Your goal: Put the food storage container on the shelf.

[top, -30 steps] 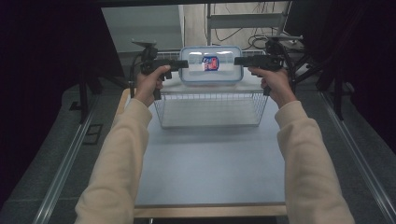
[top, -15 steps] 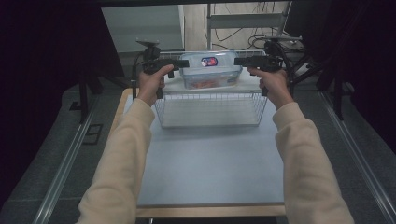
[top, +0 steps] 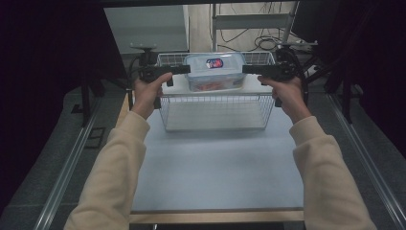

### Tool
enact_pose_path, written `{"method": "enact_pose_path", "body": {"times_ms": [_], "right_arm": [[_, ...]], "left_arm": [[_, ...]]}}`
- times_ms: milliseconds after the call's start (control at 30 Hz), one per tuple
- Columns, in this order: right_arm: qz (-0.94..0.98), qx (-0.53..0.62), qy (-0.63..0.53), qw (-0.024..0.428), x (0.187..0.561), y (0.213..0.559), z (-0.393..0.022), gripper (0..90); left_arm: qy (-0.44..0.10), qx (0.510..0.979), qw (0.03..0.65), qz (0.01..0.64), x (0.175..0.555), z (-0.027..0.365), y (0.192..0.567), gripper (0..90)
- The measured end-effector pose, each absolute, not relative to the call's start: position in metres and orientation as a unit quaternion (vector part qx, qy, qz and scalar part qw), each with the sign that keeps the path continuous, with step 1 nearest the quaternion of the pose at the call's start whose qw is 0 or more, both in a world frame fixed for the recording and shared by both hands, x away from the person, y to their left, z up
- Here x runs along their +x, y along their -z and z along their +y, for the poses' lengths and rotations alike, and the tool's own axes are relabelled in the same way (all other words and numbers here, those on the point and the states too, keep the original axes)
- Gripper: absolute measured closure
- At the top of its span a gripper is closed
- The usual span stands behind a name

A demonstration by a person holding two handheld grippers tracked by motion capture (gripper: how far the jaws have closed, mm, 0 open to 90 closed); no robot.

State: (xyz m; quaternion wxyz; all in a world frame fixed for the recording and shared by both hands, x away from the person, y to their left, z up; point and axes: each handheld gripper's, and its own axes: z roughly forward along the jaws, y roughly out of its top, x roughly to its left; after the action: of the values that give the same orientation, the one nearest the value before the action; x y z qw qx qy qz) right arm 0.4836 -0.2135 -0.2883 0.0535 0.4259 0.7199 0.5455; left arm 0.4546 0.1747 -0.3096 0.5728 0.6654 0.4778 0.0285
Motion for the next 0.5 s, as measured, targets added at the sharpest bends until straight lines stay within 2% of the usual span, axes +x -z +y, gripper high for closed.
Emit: {"method": "enact_pose_path", "body": {"times_ms": [267,500], "right_arm": [[0.735,0.389,-0.554,0.051,0.451,0.301,-0.223,35.6],[0.748,0.352,-0.559,0.063,0.411,0.33,-0.233,31.6]], "left_arm": [[-0.045,0.686,0.565,0.456,0.406,0.173,0.321,25.5],[-0.04,0.699,0.565,0.436,0.361,0.171,0.352,24.2]]}}
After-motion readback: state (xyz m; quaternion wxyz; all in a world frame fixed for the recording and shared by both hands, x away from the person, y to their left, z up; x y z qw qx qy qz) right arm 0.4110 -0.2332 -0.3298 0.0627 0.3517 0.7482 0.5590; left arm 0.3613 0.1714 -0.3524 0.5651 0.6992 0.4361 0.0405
